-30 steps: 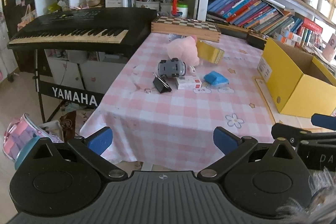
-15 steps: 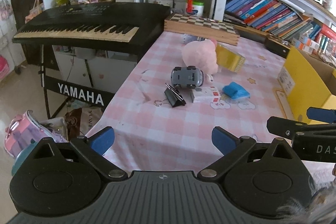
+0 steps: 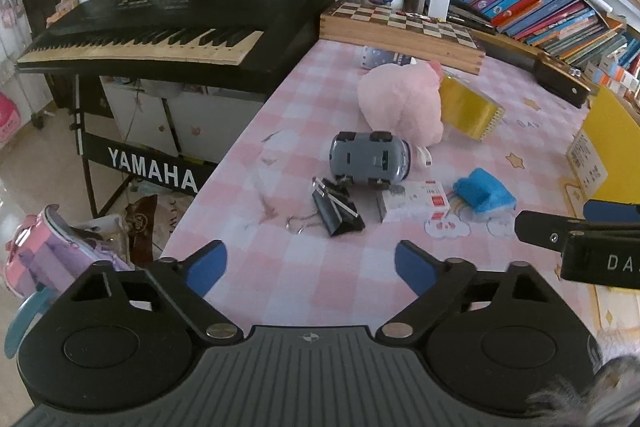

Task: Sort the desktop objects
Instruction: 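Reach the left tool to the black binder clip while the right tool reaches the blue object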

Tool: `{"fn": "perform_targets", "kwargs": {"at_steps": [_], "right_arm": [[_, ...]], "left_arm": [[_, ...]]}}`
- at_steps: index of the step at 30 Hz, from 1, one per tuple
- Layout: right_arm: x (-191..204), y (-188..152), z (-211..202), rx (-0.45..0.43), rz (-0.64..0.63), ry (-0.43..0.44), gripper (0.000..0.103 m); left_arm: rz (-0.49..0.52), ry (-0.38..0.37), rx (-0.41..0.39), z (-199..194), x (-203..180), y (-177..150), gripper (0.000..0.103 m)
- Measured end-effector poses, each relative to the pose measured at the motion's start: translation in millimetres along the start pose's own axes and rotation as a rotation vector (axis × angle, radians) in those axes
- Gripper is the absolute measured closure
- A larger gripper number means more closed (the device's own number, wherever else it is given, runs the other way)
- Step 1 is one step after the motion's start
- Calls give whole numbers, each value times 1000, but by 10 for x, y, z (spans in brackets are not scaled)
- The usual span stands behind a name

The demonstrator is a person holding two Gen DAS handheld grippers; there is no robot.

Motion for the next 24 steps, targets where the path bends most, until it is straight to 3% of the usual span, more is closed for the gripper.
{"fn": "perform_targets", "kwargs": {"at_steps": [8, 11, 13, 16, 21, 24], "right_arm": [[71, 133, 297, 25, -51, 33, 21], [97, 159, 401, 45, -63, 52, 30], [106, 171, 456, 57, -74, 55, 31], [140, 179, 529, 64, -89, 58, 31], [187, 168, 617, 78, -109, 68, 32], [211, 160, 641, 85, -117, 78, 44]], "left_arm": [[-80, -10, 9, 323, 65, 193, 49], [-117, -21, 10, 416, 91, 234, 53], [-141, -27, 8, 463, 106, 253, 54], [-160, -34, 13, 533, 120, 265, 62], [-190, -60, 10, 582, 119, 270, 85], [-218, -75, -7, 553, 136, 272, 90]]}}
Point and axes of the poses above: each gripper's, at about its wrist camera, not at the fingertips, and z roughly the way its jaws point, x to its left, y to its top, the point moved 10 cm from there along z, roughly the way its jaws point, and after that the axes turned 13 degrees about -y, right-handed, at the moved point
